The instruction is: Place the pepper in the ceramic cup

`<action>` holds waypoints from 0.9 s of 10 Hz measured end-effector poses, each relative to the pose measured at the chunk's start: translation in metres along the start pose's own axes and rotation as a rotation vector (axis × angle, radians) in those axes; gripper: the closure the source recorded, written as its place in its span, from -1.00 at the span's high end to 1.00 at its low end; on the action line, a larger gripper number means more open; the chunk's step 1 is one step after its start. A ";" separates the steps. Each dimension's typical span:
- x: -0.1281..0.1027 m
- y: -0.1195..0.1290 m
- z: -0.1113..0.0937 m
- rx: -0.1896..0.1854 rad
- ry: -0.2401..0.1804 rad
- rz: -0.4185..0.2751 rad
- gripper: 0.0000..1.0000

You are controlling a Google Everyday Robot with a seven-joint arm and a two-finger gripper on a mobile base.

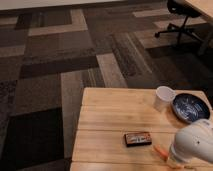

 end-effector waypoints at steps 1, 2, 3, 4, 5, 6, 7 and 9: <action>-0.007 -0.011 -0.023 -0.011 0.008 0.000 -1.00; -0.017 -0.027 -0.048 -0.011 0.015 -0.012 -1.00; -0.033 -0.049 -0.079 0.007 0.013 -0.022 -1.00; -0.039 -0.059 -0.095 0.011 0.011 -0.009 -1.00; -0.040 -0.061 -0.098 0.009 0.011 -0.005 -1.00; -0.040 -0.061 -0.097 0.009 0.011 -0.005 -1.00; -0.039 -0.061 -0.097 0.009 0.012 -0.003 -1.00; -0.040 -0.073 -0.101 0.038 0.021 -0.010 -1.00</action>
